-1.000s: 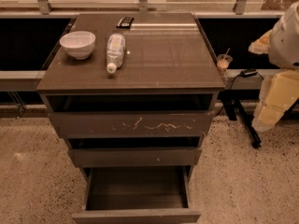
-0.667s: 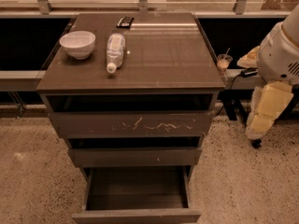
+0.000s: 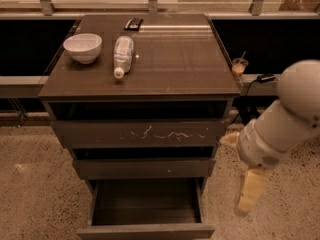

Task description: Close bottom drawer

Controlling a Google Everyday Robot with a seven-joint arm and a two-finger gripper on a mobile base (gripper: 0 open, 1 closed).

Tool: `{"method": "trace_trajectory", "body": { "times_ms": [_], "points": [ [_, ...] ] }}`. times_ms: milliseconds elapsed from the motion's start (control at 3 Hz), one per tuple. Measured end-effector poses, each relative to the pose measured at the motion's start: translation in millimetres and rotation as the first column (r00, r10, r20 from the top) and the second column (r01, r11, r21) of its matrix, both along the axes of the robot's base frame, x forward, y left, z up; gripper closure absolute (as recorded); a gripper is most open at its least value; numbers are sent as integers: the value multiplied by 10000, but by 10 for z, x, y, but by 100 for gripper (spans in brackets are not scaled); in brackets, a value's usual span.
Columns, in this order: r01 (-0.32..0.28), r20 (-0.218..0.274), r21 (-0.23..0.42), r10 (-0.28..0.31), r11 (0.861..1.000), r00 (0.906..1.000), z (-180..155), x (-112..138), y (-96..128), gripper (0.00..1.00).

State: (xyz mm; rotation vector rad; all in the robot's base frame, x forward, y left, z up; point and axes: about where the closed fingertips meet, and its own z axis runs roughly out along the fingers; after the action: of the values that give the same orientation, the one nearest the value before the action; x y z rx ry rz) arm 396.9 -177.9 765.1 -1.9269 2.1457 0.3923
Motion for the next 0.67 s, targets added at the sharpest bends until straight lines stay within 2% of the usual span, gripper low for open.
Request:
{"method": "trace_trajectory", "body": {
  "times_ms": [333, 667],
  "points": [
    [-156, -733, -132, 146, 9998, 9972, -287, -255, 8, 0],
    [-569, -506, -230, 557, 9981, 9972, -234, -264, 84, 0]
  ]
}}
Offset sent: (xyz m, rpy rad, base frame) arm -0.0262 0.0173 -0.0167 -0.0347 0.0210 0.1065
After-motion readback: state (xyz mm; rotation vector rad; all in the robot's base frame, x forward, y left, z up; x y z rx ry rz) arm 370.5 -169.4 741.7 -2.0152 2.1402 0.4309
